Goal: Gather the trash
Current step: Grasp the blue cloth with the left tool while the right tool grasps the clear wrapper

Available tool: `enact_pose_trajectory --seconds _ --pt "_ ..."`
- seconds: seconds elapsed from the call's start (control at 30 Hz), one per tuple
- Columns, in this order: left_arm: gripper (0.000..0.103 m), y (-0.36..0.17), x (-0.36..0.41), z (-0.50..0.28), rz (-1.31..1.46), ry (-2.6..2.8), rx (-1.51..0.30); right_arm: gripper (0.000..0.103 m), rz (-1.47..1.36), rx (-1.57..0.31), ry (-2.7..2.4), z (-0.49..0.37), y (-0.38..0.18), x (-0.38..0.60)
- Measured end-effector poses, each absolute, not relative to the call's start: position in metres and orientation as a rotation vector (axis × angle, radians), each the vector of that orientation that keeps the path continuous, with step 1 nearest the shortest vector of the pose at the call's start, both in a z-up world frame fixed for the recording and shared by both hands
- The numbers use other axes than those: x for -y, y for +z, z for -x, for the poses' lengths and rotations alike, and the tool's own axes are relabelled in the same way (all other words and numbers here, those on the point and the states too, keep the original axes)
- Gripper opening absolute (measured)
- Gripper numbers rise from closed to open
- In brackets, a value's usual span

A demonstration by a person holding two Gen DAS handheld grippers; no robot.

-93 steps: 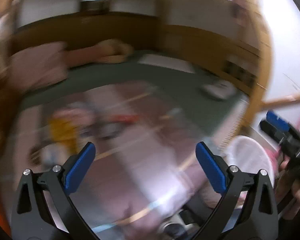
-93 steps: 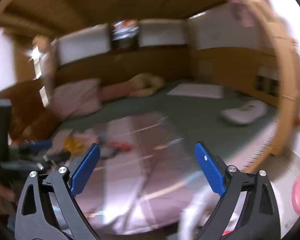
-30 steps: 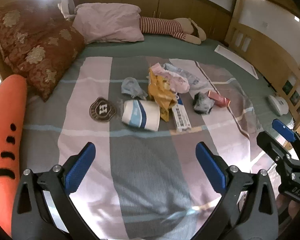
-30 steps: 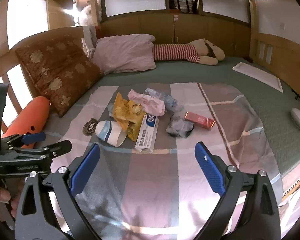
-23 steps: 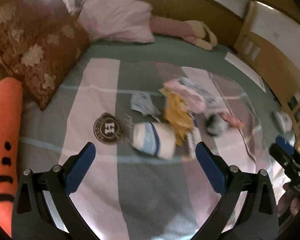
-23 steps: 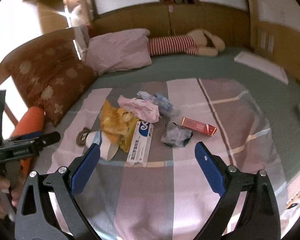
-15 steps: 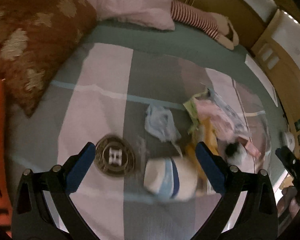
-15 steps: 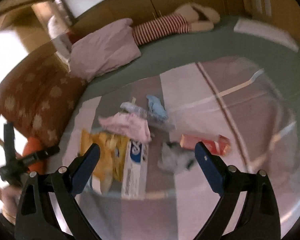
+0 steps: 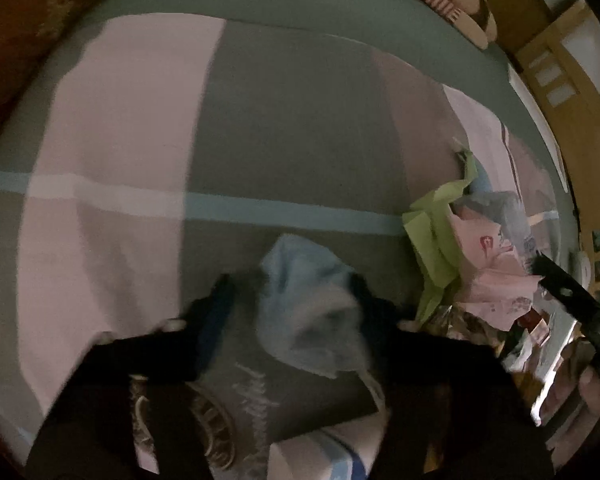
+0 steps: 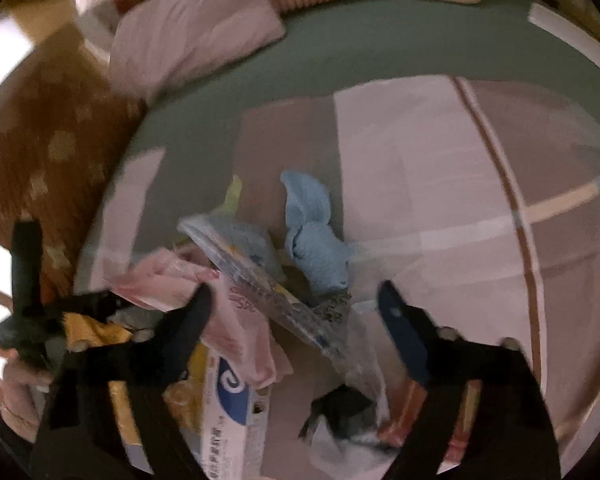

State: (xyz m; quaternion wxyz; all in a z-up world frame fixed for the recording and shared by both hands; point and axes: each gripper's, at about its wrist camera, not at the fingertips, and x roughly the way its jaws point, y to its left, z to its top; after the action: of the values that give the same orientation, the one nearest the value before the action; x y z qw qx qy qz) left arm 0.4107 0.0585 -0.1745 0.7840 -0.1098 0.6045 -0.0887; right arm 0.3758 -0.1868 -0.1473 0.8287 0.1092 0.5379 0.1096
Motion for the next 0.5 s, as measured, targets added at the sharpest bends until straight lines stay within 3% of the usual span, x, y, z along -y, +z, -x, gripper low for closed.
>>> enact_pose_trajectory --seconds 0.03,0.1,0.17,0.27,0.5 --pt "0.033 -0.174 -0.057 -0.411 0.238 -0.193 -1.295 0.044 -0.229 -1.156 0.24 -0.378 -0.151 0.185" --pt "0.027 -0.168 -0.059 -0.409 0.259 -0.182 -1.266 0.02 -0.233 -1.139 0.249 -0.377 -0.15 0.185" --pt "0.023 -0.159 -0.064 -0.404 0.265 -0.174 -1.223 0.011 -0.243 -1.109 0.26 -0.37 -0.145 0.186" --pt "0.023 -0.127 -0.078 -0.385 0.28 -0.168 -1.13 0.007 -0.287 -1.024 0.273 -0.351 -0.12 0.191" --pt "0.023 -0.023 -0.089 -0.282 0.191 -0.21 -0.866 0.006 -0.384 -0.808 0.364 -0.253 -0.052 0.197"
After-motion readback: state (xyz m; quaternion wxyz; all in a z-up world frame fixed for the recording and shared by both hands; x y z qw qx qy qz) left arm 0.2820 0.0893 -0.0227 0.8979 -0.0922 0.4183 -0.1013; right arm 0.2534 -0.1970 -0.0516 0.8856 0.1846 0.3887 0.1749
